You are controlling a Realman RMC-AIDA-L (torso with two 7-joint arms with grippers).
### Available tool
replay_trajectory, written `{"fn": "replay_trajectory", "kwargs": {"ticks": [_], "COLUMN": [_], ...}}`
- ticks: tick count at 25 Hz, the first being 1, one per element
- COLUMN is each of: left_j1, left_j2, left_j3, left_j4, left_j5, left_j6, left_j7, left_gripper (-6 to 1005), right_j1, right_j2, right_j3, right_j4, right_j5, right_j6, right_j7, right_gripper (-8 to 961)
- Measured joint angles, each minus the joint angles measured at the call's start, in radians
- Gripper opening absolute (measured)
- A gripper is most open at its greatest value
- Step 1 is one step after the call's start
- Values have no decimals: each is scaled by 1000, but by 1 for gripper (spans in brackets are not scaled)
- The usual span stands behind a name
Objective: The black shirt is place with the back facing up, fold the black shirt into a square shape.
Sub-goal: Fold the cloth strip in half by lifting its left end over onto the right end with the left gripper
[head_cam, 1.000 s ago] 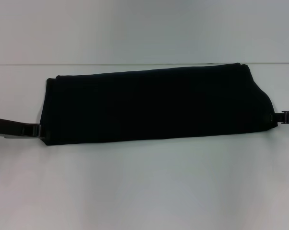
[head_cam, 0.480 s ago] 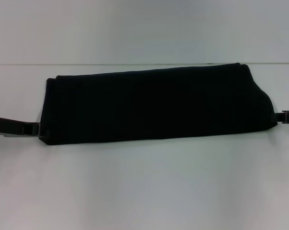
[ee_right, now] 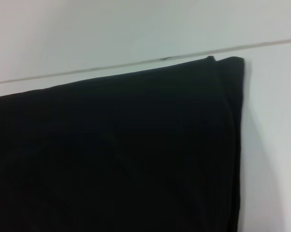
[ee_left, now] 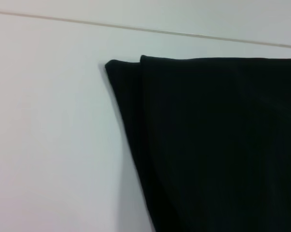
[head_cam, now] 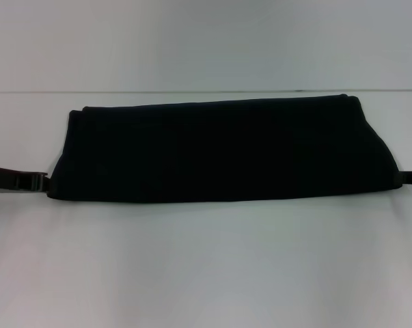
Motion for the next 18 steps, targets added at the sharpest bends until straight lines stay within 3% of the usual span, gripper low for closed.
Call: {"fn": "replay_trajectory", "kwargs": {"ticks": [18], "left_j1": [19], "left_j2": [3], "left_j3": [-6], "left_j4": [41], "left_j5": [17], "left_j6": [17], "left_j7": [0], "left_gripper": [0], "right_j1": [-29], "right_j2": [1], "right_j3": [24], "right_j4": [-19], "right_j5": [3], "right_j6": [-54], "right_j7": [-4], "right_gripper": [2]}}
